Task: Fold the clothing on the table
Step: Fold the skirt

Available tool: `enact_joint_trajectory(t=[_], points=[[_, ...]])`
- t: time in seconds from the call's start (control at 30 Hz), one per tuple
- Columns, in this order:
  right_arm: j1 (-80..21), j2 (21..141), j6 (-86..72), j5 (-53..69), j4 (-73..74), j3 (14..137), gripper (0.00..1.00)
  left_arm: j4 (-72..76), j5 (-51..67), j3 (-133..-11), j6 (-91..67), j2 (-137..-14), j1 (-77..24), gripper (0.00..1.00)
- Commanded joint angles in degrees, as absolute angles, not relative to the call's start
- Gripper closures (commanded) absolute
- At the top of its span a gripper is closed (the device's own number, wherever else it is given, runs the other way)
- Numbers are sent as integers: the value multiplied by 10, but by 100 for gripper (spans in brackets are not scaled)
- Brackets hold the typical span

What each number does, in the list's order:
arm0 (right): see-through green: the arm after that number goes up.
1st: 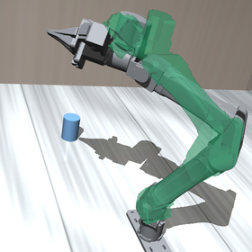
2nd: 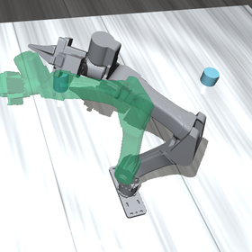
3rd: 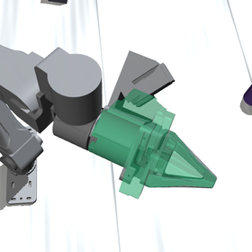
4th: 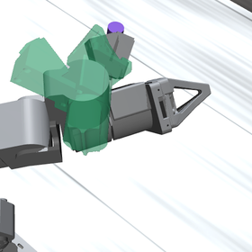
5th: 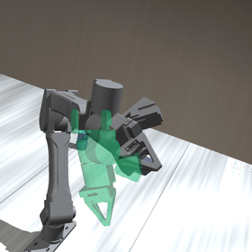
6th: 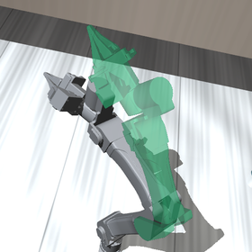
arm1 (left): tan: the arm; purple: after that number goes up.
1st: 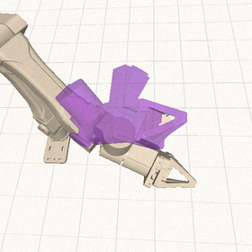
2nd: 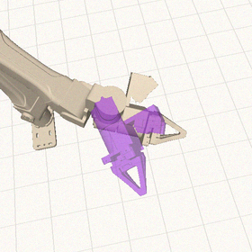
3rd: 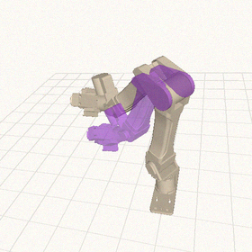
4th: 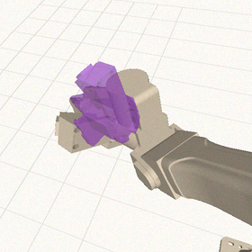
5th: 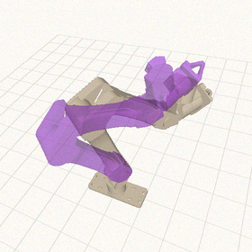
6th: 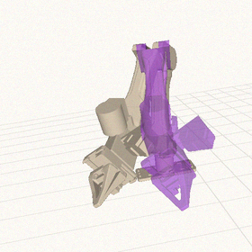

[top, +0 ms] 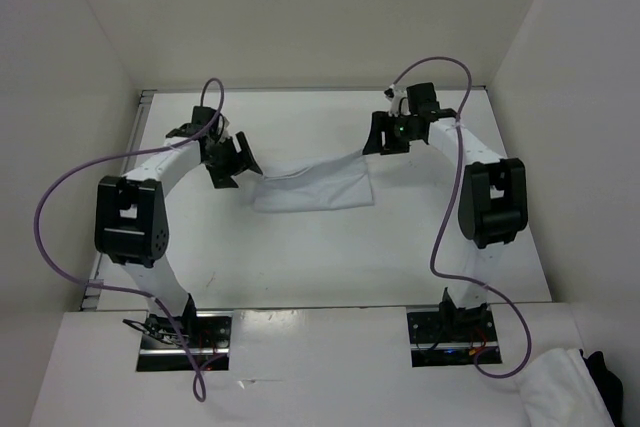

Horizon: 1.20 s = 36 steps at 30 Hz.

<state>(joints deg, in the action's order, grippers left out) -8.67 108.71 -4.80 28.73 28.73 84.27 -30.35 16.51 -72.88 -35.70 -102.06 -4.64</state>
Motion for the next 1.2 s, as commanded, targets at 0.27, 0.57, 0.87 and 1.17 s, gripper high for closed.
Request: enact_joint_trajectory(t=[0.27,0.57,0.87,1.17], points=[[-79,1015,25,348,299,860,64,-221,277,-795,-287,-932,-73,26],[-91,1043,20,376,287,825,99,-236,381,-771,-221,-1064,-96,87],[-128,1083,7,442,267,760,84,-243,369,-808,-217,-1154,-121,76],[-128,1145,-38,319,273,796,90,-243,349,-807,-229,-1165,-127,75]])
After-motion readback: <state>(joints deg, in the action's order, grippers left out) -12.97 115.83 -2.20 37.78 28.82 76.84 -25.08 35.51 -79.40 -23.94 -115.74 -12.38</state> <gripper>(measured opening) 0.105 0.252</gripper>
